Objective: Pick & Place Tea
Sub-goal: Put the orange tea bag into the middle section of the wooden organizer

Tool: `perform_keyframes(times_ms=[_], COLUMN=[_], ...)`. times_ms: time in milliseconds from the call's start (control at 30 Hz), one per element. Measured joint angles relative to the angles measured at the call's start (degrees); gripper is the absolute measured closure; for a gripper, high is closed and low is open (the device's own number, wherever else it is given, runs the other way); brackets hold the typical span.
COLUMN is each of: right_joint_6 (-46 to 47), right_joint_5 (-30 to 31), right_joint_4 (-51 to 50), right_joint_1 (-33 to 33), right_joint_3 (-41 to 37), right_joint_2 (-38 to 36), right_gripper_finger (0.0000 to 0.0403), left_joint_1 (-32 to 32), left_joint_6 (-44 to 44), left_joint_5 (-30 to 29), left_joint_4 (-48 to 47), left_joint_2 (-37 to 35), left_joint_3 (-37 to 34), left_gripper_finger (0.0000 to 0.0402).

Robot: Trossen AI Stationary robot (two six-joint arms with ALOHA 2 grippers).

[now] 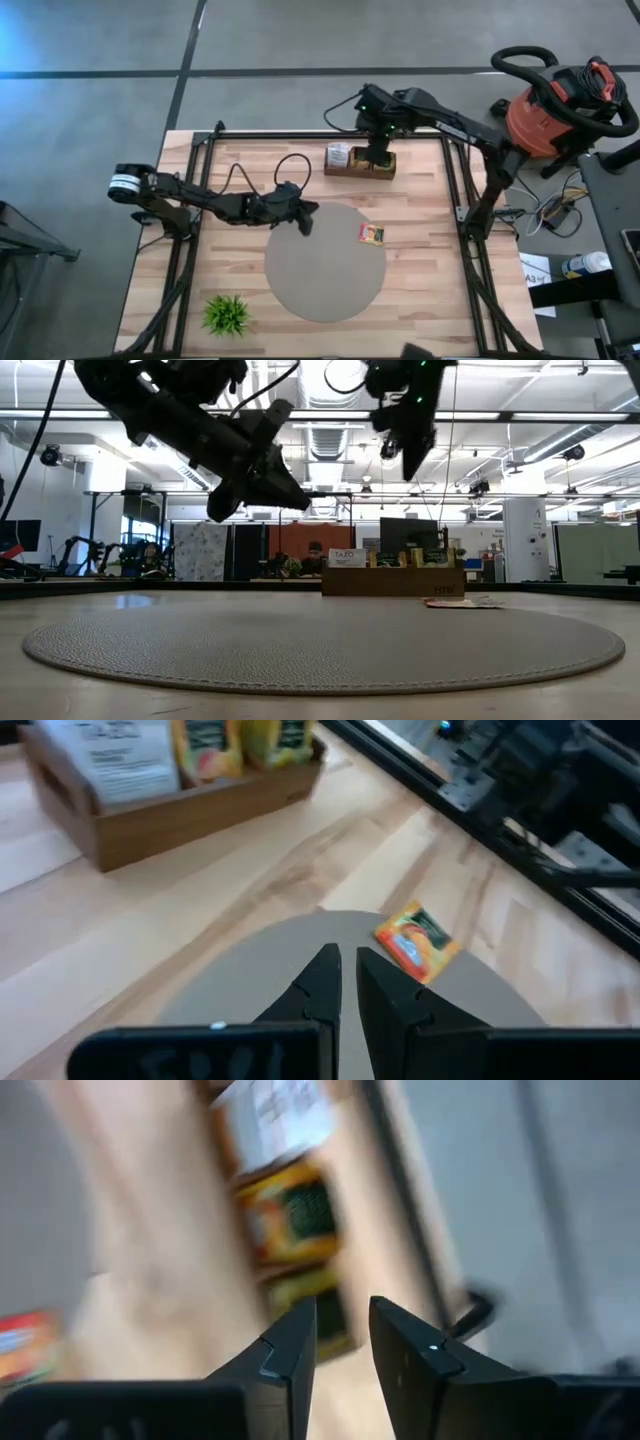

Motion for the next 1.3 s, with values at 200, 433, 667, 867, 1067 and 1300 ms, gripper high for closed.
perform_keyframes(times_ms=[200, 433, 667, 867, 1067, 1300], right_joint_6=[15.94, 37.10, 64.49, 73.41, 72.89, 70.90], right_joint_5=[-9.72, -10.02, -14.43, -14.40, -14.20, -13.90], right_joint_4=[-7.60, 0.97, 20.18, 26.95, 27.17, 27.12], right_joint_1=[2.75, 10.10, 20.45, 25.84, 26.25, 26.25], right_joint_3=[-7.25, -30.21, -50.93, -56.71, -57.60, -58.05], right_joint_2=[-5.09, -18.32, -31.82, -34.82, -34.32, -33.99], right_gripper_finger=[0.0314, 0.0304, 0.0293, 0.0291, 0.0291, 0.0291], left_joint_1=[0.00, -0.13, -0.37, -0.37, -0.44, -0.44], left_joint_6=[4.63, 7.73, 9.96, 10.39, 9.97, 8.86], left_joint_5=[8.29, 18.37, 19.46, 19.46, 19.46, 19.41], left_joint_4=[0.64, 0.99, 0.67, 0.62, 0.34, 0.05], left_joint_2=[-1.36, -1.36, -1.36, -1.36, -1.36, -1.36], left_joint_3=[0.00, 0.00, 1.03, 2.14, 2.56, 2.57], left_gripper_finger=[0.0371, 0.0371, 0.0371, 0.0371, 0.0371, 0.0372])
